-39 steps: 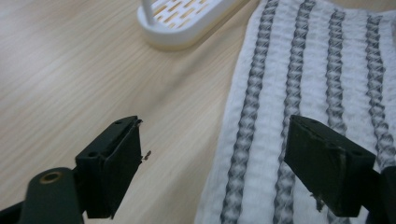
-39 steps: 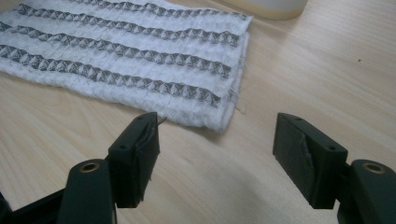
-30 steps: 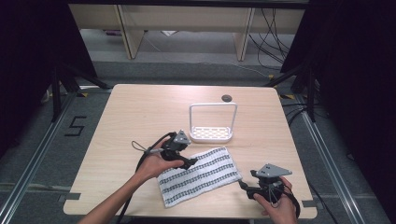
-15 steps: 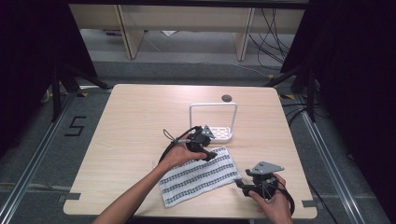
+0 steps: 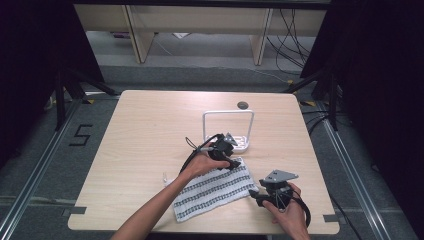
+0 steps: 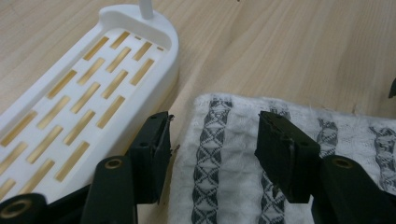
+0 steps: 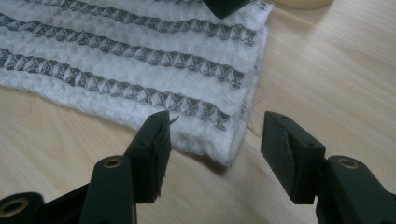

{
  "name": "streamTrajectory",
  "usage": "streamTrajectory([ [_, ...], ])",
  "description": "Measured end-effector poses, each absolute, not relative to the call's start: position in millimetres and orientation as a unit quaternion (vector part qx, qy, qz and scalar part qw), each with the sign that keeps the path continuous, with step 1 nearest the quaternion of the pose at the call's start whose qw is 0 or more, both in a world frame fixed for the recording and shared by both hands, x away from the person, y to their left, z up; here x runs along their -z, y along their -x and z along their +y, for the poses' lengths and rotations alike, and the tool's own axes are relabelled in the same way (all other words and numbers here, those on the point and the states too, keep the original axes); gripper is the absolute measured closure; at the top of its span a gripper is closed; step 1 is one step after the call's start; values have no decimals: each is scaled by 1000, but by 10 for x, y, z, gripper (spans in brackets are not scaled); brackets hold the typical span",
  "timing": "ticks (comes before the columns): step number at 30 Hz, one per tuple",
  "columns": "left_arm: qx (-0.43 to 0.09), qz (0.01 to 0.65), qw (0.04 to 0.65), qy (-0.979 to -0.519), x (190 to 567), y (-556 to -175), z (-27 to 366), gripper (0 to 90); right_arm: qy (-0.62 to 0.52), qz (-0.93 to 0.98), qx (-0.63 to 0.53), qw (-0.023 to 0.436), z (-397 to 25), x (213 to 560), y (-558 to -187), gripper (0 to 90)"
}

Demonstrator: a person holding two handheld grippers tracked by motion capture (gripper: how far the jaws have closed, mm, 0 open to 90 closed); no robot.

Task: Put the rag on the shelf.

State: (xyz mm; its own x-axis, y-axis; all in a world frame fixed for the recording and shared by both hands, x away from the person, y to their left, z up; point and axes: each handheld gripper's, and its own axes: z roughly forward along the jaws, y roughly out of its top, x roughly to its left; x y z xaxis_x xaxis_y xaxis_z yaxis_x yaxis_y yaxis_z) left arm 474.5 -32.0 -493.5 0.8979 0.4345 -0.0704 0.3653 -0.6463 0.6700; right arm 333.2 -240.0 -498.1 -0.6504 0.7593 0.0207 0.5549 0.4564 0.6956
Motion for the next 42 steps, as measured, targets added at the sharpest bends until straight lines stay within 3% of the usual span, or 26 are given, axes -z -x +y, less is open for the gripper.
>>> streamTrajectory([
  [9, -31, 226, 351, -908, 5015, -4822, -460, 455, -394, 847, -328, 140, -2348, 5020, -3374, 464],
  [13, -28, 225, 351, -908, 5012, -4819, -466, 506, -406, 844, -327, 127, -2351, 5051, -3401, 501],
  [17, -26, 219, 347, -912, 5003, -4805, -465, 612, -397, 844, -336, 128, -2358, 5061, -3443, 611],
  [21, -25, 205, 350, -914, 5001, -4781, -461, 728, -377, 848, -349, 133, -2369, 5079, -3485, 777],
  [24, -30, 200, 354, -913, 4980, -4769, -441, 811, -368, 848, -355, 138, -2380, 5072, -3485, 839],
  [31, -33, 213, 390, -895, 4806, -4741, -351, 852, -357, 846, -363, 160, -2448, 4939, -3510, 861],
  [42, -86, 234, 435, -865, 4153, -4581, -47, 855, -337, 830, -401, 193, -2462, 4439, -3599, 865],
])
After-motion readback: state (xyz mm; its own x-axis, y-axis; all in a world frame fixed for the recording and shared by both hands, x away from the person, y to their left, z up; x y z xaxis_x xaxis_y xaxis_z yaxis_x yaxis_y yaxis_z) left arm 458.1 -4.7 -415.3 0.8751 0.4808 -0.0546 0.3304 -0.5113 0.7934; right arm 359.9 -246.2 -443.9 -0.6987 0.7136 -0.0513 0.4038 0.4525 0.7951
